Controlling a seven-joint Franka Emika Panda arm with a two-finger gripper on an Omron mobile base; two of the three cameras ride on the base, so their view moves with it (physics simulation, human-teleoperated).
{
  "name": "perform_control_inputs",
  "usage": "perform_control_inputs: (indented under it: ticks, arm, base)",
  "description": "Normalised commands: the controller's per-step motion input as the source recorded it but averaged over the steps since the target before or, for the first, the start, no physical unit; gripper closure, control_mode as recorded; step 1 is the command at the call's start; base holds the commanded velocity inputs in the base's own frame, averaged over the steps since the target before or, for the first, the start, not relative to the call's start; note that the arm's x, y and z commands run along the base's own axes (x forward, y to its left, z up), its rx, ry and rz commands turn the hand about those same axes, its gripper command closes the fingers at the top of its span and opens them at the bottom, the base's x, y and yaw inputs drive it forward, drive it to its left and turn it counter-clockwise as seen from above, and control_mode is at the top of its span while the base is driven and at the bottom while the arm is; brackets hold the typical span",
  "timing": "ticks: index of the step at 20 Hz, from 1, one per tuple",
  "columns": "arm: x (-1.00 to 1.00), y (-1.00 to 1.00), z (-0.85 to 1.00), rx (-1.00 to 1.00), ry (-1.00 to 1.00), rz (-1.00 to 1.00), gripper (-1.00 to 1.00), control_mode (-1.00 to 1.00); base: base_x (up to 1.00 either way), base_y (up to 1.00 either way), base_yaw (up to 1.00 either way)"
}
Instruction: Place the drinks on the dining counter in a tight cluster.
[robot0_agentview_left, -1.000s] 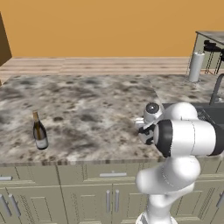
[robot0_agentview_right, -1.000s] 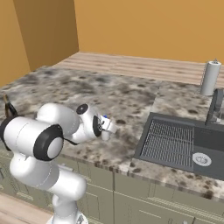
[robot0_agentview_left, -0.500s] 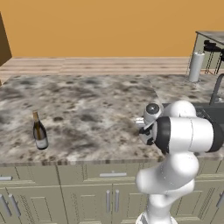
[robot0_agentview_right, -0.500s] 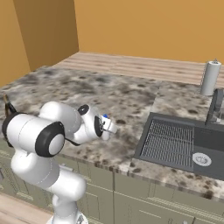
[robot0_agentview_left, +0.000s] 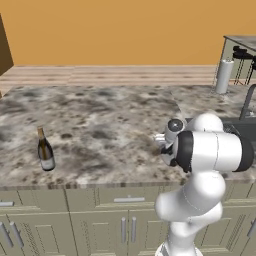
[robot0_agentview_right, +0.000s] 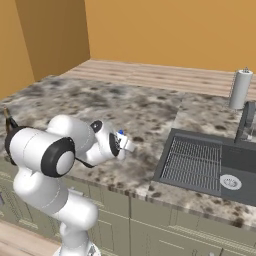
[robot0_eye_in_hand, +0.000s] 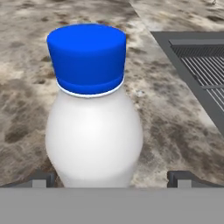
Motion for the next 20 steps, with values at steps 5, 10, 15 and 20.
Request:
perform_control_inputs:
  ticks: [5,10,15,20]
  arm:
    - [-0.07,0.0,-0.03,0.0,-0.16,0.0,-1.0,-1.0]
    - [-0.05,0.0,-0.04,0.0,-0.14,0.0,-1.0,-1.0]
    - [0.0,0.02,-0.1,0.0,-0.04,0.0,-1.0,-1.0]
    - [0.02,0.06,-0.12,0.0,-0.01,0.0,-1.0,-1.0]
  base:
    - [0.0,0.0,0.0]
    - [0.0,0.0,0.0]
    - [0.0,0.0,0.0]
    - [0.0,0.0,0.0]
